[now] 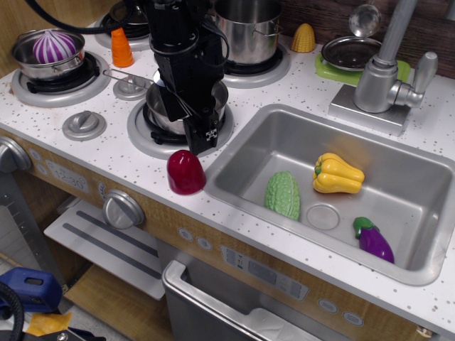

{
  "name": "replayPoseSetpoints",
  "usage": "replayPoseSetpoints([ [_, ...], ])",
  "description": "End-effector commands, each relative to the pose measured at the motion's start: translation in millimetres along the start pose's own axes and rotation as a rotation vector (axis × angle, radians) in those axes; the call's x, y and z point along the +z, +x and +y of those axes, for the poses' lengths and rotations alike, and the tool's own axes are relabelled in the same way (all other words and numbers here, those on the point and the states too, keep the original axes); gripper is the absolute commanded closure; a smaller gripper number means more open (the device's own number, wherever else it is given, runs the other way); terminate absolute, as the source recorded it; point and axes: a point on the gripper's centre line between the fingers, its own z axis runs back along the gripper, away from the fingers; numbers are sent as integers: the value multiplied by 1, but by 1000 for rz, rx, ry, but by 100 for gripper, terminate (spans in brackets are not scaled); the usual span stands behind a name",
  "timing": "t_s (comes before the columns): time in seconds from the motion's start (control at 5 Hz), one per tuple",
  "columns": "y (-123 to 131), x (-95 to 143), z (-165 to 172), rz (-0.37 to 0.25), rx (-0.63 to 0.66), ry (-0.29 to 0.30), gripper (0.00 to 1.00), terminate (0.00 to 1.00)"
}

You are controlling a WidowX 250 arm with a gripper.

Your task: Put sweet potato in pan which is on stove

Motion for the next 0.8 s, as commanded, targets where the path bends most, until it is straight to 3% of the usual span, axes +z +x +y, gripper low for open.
replayPoseSetpoints([
  [0.0,0,0,0,0,0,0,0,0],
  [0.2,-6,-10,4,-43,7,-34,0,0],
  [0.6,-15,-31,8,-80,27,-35,0,0],
])
